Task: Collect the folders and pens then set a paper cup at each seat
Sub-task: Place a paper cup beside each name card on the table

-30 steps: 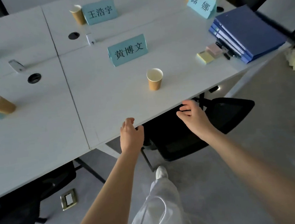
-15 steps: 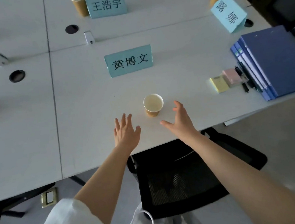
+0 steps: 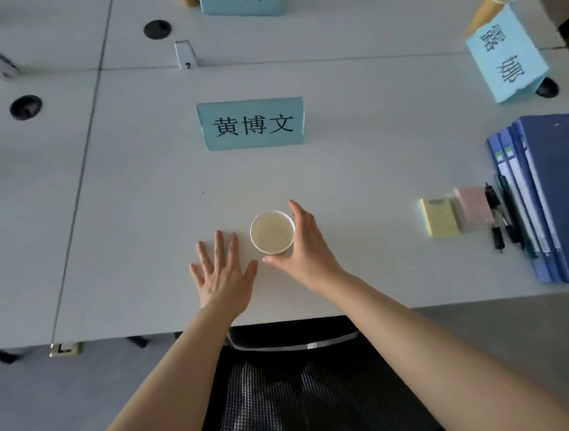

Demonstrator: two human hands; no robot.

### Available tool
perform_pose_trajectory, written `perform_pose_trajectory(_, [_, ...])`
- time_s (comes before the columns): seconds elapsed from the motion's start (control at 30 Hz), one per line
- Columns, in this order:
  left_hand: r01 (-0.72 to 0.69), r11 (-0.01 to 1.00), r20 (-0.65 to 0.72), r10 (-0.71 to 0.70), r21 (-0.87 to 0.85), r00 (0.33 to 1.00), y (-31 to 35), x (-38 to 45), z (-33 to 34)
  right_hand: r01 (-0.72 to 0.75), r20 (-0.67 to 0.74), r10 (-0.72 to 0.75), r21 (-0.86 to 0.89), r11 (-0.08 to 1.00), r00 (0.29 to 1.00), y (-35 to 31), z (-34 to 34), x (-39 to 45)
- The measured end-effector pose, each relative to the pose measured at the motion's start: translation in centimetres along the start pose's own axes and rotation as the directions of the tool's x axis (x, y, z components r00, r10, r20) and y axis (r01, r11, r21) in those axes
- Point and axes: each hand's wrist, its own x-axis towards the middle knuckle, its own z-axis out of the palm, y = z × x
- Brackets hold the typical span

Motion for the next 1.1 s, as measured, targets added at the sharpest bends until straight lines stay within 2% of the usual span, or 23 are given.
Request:
perform_pose_trajectory(0.17, [0.017,1.000,-0.064,-0.016,0.024,0.998,0.0,-0.2,0.6,0.077,-0.033,-0.076,0.001,0.997,0.997,0.8,-0.2,1.2])
perform_pose_trajectory(0.5, [0.084,0.996,-0.183,-0.090,-0.040,0.979,4.2,2.1,0.5,0.060,-0.182,-0.047,0.066,0.996,0.982,2.2,-4.9,3.1])
perform_pose_trajectory(0.67, [0.153,0.980,-0.217,-0.177,-0.124,0.960,8.1,5.6,-0.7,0.028,-0.260,-0.008,0.075,0.997,0.966,3.1,-8.4,6.8])
perform_pose_trajectory(0.8, [0.126,0.975,-0.290,-0.176,-0.184,0.941,9.7,8.5,-1.2,0.018,-0.317,0.010,0.087,0.996,0.948,3.3,-10.2,10.9])
perform_pose_trajectory(0.97, [0.150,0.978,-0.289,-0.187,-0.145,0.939,9.7,10.5,0.0,0.033,-0.367,0.017,0.128,0.991,0.930,3.1,-11.2,16.1])
perform_pose_trajectory(1.1, [0.187,0.980,-0.356,-0.197,-0.065,0.913,9.7,10.7,1.4,0.004,-0.356,0.066,0.193,0.981,0.932,3.3,-11.9,19.3])
